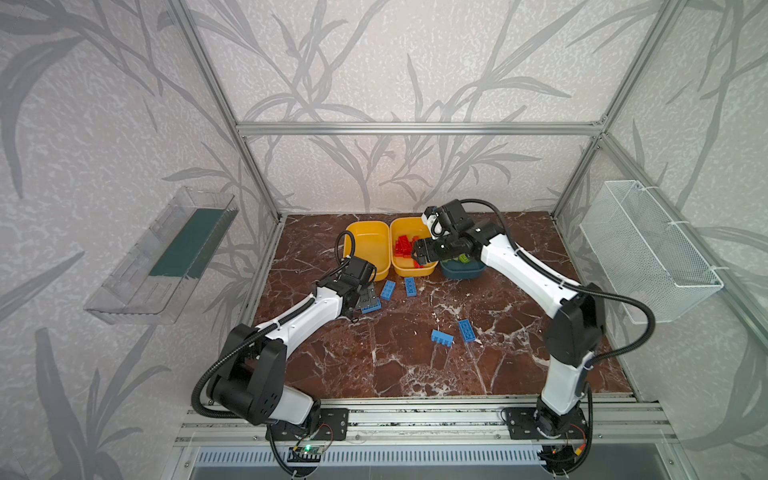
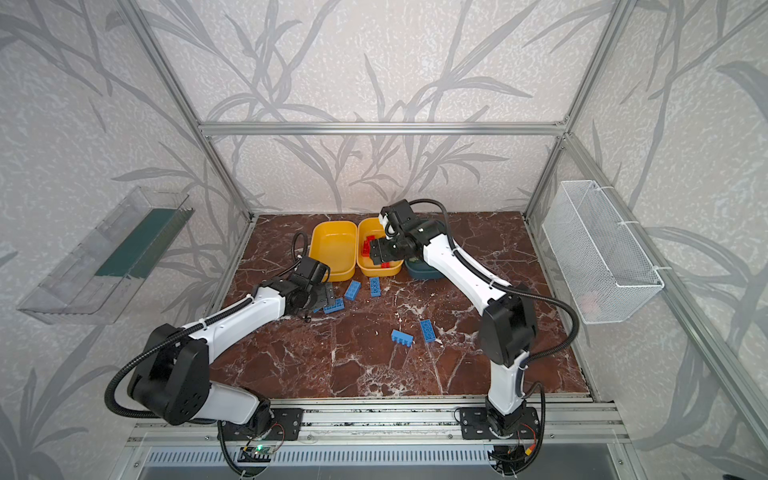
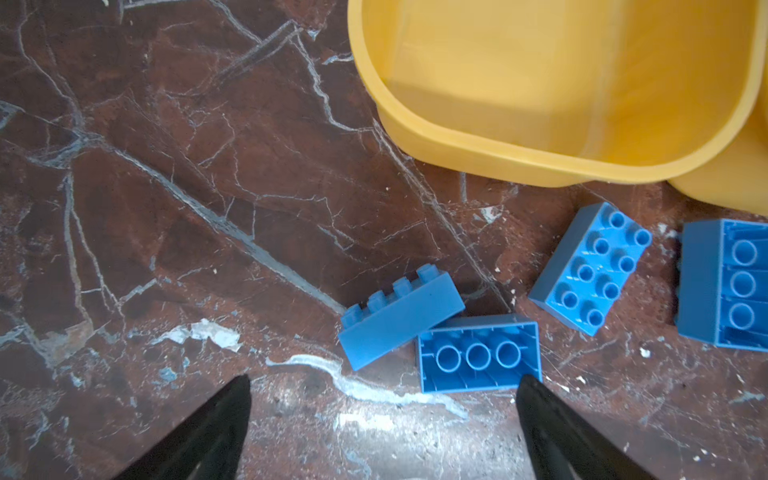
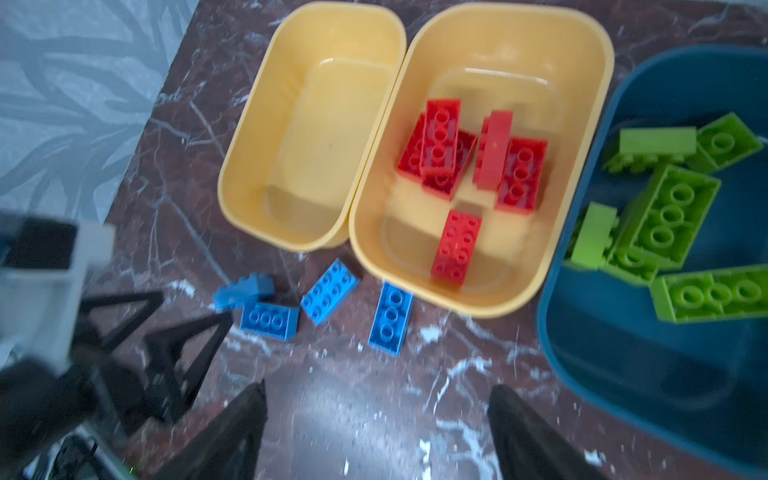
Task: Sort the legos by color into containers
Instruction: 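Grasp a blue brick with the left gripper while the right gripper withdraws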
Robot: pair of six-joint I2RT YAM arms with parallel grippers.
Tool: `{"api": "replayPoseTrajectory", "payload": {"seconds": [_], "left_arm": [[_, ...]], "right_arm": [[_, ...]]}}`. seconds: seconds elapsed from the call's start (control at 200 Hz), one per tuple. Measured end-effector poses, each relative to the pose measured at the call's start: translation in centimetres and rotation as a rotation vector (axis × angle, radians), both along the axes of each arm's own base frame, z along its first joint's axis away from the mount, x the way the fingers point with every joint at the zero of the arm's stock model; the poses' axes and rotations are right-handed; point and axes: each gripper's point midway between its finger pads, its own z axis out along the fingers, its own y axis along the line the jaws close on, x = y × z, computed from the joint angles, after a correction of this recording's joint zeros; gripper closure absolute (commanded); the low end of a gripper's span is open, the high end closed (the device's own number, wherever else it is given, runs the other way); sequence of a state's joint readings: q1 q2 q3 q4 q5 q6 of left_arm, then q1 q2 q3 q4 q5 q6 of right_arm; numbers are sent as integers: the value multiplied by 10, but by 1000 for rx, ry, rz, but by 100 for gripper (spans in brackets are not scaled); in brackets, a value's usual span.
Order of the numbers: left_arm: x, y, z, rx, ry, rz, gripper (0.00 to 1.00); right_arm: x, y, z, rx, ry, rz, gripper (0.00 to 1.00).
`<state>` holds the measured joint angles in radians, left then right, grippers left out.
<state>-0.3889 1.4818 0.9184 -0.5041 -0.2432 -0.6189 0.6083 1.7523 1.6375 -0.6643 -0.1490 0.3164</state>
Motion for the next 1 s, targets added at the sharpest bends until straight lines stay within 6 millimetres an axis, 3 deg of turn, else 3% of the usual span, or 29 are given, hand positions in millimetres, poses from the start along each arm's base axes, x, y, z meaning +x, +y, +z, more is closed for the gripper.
{"api": "replayPoseTrajectory", "payload": {"seconds": [0.165,0.335,0.6,0.785,0.9,1.0], "left_arm": [[8,8,-21,-8,48,44,1],[12,5,-38,-37,86,81,2],[10,-1,-50,-87,113,120,3],[13,-1,-49,-80,108,126,6],[24,-3,-48,-74,104,124,15],[30,-5,-51,-66,109,118,34]], "right_arm": [[-49,-34,0,16,-7,-31,9],[-78,-62,-8,9,-14,-70,7],[-91,-74,2,30,-59,-80,6],[-95,-77,-8,23,-49,-80,7],[-98,-79,-14,15,-38,-81,6],[-102,-82,-15,19,-38,-83,5]]}}
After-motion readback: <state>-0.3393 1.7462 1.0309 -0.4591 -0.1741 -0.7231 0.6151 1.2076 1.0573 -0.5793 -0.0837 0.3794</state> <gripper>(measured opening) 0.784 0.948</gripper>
